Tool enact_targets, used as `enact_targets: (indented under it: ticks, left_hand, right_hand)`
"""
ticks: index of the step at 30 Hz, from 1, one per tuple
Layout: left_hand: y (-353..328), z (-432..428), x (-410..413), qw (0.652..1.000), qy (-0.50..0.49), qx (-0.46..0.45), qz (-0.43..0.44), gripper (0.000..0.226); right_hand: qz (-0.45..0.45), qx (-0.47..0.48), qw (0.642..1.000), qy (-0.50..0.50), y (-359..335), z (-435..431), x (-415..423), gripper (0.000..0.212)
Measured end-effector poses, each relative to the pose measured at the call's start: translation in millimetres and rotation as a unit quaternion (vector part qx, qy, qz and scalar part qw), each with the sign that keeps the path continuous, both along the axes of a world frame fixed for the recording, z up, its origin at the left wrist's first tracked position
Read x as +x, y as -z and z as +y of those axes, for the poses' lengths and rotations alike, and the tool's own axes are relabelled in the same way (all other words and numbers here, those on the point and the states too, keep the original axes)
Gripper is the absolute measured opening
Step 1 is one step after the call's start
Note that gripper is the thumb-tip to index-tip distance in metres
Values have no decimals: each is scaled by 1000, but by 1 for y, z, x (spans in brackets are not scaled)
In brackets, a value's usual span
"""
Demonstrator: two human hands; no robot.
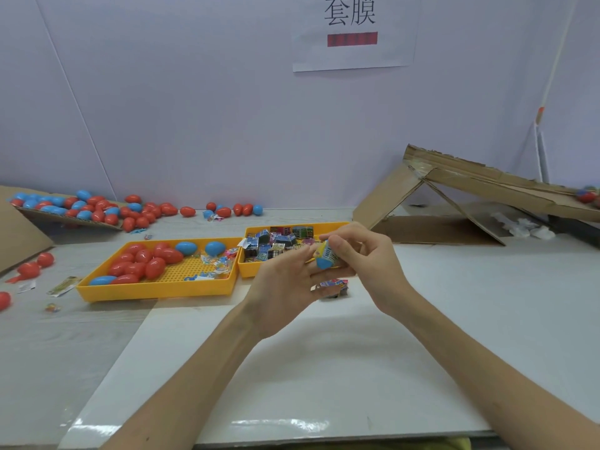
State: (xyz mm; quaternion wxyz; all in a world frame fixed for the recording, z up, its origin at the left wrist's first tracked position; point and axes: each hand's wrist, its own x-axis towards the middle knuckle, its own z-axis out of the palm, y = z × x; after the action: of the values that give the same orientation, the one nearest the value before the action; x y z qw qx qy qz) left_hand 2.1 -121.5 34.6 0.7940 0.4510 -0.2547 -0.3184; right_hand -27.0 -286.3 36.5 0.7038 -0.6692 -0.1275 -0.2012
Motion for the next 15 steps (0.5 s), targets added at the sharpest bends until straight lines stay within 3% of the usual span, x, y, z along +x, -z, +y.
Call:
enact_targets:
  ticks: [4,8,12,15]
  left_hand:
    - [6,-3,1,999,-34,16,-29,43]
    - [10,-5,2,999,-39,-12,17,38]
    - [10,-6,3,999,-43,-12,27,41]
    - [7,-4,5,999,-44,-9,22,56]
  right_hand:
    - [-22,-30,999,24,1,1,1,25]
    - [-32,-32,999,22,3,7,1,20]
    - [-44,-70,996,37,4,7,1,21]
    - [-24,-75,997,-4,2,3,0,29]
